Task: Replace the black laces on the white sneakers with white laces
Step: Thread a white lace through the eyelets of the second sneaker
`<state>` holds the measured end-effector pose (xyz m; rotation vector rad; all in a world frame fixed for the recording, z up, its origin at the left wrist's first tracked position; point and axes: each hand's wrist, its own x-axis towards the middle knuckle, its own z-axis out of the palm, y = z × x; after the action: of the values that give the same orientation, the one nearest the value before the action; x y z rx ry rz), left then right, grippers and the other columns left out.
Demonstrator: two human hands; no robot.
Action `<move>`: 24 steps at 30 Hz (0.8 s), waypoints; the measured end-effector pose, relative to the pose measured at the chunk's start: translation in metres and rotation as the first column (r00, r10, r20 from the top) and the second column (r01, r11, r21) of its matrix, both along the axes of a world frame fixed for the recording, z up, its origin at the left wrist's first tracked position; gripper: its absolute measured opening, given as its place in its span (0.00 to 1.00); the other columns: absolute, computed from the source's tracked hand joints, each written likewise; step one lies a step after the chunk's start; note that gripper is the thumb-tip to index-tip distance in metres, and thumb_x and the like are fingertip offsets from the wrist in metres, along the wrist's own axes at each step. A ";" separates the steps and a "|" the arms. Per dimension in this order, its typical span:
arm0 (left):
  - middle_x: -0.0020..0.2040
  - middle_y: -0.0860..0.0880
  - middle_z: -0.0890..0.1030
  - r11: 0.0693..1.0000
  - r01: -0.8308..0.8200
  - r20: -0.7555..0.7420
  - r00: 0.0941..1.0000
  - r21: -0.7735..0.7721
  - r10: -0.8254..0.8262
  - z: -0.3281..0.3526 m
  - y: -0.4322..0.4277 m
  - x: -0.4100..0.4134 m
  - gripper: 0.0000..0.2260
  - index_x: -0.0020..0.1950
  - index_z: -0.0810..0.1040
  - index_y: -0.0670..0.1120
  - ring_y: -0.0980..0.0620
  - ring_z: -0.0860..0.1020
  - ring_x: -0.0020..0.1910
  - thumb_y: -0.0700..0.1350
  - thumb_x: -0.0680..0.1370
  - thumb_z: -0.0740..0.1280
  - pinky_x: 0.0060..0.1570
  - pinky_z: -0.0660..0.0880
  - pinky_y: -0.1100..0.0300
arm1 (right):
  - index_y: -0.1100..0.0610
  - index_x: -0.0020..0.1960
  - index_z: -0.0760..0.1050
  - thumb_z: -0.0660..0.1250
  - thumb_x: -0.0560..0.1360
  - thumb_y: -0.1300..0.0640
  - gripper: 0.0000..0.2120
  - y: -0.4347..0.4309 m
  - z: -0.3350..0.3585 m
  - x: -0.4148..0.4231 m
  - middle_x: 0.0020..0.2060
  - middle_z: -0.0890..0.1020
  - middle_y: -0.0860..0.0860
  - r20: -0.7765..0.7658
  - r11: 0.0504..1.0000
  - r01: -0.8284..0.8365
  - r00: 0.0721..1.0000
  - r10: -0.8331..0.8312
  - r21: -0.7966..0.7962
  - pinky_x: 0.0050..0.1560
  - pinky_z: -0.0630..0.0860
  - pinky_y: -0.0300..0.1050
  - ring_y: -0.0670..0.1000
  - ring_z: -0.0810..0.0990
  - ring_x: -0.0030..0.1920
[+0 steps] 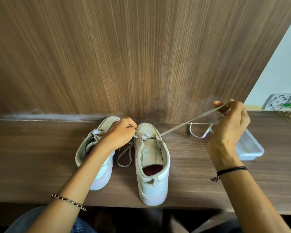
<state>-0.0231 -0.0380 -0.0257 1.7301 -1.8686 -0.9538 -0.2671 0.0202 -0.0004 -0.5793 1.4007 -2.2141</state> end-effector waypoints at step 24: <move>0.37 0.44 0.78 0.995 0.061 0.268 0.963 -0.079 -0.038 0.007 0.010 0.021 0.13 0.41 0.76 0.42 0.42 0.76 0.41 0.48 0.82 0.64 0.39 0.70 0.53 | 0.49 0.43 0.84 0.71 0.76 0.56 0.05 -0.016 -0.033 0.013 0.37 0.85 0.45 -0.613 0.631 -0.136 0.155 0.775 0.764 0.49 0.82 0.48 0.45 0.83 0.42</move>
<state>-0.0020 -0.0277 -0.0191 1.8416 -2.0954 -0.6728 -0.2544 0.0039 -0.0333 -1.9690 1.8140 -0.6476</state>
